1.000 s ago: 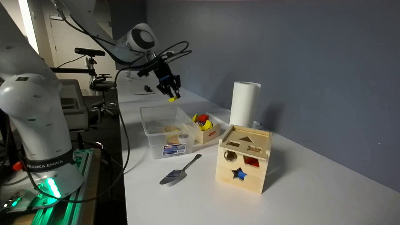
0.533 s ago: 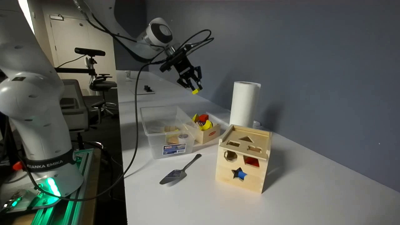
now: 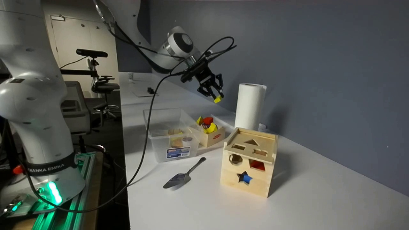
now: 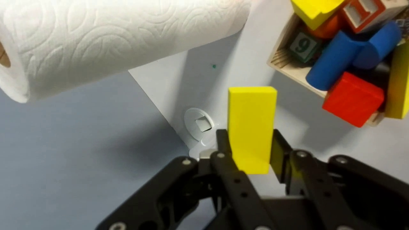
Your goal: Move the yellow blocks from the storage bin to the crate
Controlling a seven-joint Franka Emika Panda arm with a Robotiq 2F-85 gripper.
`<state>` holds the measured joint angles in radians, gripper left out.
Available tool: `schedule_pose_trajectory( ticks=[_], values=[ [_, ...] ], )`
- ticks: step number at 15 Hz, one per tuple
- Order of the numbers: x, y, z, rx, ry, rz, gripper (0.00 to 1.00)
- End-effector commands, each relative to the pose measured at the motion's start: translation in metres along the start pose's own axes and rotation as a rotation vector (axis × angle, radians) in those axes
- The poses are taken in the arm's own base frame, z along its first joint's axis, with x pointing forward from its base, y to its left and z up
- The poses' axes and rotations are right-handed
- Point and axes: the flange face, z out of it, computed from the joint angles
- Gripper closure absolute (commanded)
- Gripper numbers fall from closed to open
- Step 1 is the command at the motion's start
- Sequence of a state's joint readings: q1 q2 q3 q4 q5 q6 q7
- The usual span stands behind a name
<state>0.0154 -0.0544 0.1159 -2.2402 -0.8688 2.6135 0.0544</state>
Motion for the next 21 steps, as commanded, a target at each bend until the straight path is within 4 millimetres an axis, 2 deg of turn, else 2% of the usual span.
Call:
schedule_pose_trajectory(
  ticks=[1, 7, 15, 21],
  values=[
    [0.001, 0.003, 0.029, 0.000, 0.007, 0.027, 0.92],
    [-0.012, -0.011, 0.062, 0.055, -0.037, 0.080, 0.92],
    [-0.029, -0.025, 0.089, 0.121, -0.036, 0.171, 0.92],
    [-0.039, -0.035, 0.097, 0.177, -0.035, 0.220, 0.92]
  ],
)
